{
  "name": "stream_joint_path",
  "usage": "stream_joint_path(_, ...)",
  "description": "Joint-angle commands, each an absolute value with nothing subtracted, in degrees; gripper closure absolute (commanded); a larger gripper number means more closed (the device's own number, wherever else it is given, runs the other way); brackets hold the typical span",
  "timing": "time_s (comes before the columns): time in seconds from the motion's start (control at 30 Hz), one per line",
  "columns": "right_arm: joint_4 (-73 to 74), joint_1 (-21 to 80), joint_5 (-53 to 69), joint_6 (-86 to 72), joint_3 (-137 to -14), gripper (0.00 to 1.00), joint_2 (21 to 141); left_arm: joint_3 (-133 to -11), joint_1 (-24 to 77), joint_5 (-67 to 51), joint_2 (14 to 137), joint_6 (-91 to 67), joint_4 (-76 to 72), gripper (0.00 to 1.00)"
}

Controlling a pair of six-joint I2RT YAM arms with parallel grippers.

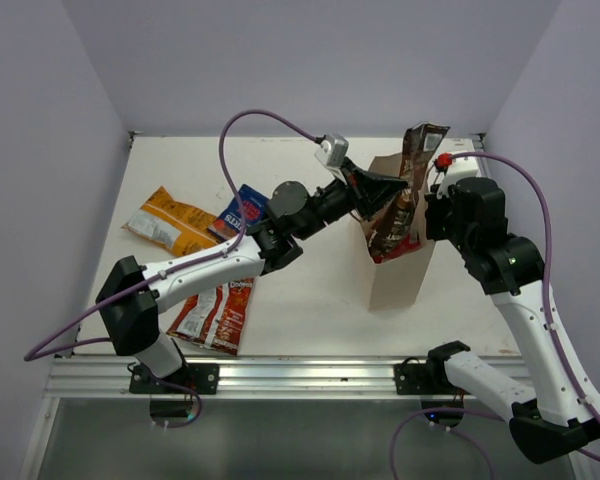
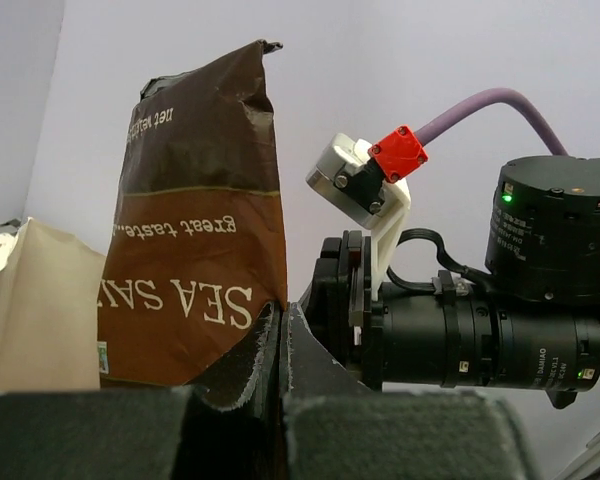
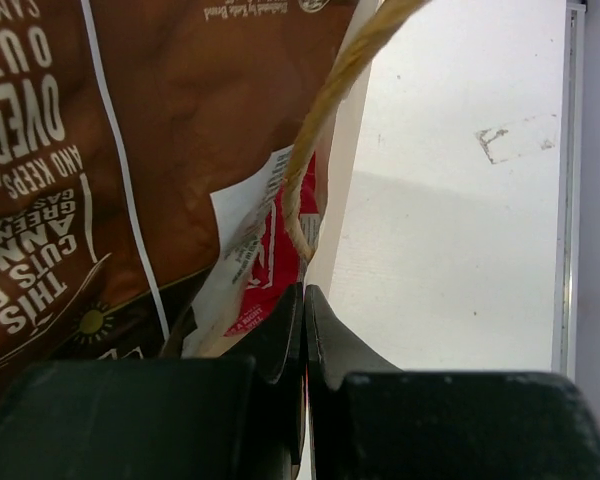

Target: Place the snacks into the paper bag

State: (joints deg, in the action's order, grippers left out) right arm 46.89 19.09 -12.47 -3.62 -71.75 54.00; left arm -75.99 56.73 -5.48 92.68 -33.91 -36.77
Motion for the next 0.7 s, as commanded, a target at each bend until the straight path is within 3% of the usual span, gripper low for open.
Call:
stream_joint_path(0.0,45.9,19.2,-12.4,-2.8,-71.6,1.00,53.9,-76.3,57.3,-4.7,91.6,-35.2,-43.8,1.00)
stream_joint_path(0.2,45.9,19.3,-12.3,-2.8,-71.7,1.00,54.0,-74.4,58.4,-2.6,92.5,-33.1,-40.1,1.00)
stream_joint_path(0.23,45.9,19.3,-12.4,-2.8,-71.6,1.00,54.0,-74.8,58.6,-2.4,92.7,-32.5,-39.4,0.96)
stream_joint_path(0.27,45.9,19.4,-12.3,-2.8,-71.6,1.00,54.0,-75.6,59.1,-2.0,93.0,-31.9,-38.9,0.70)
stream_joint_path(0.3,45.9,19.3,-12.2,-2.8,-71.6,1.00,54.1,-76.2,59.3,-2.0,93.2,-30.3,-38.0,0.56)
stream_joint_path(0.37,46.1,19.3,-12.2,-2.8,-71.7,1.00,54.0,-78.2,60.1,-1.8,93.3,-28.7,-37.7,0.39)
stream_joint_path(0.57,46.1,19.4,-12.3,-2.8,-72.0,1.00,54.3,-87.3,61.0,-0.3,90.4,-20.9,-35.1,0.32)
stream_joint_path(0.67,46.2,19.4,-12.1,-2.8,-72.2,1.00,54.6,-84.8,62.8,10.6,81.4,-13.4,-31.9,0.32)
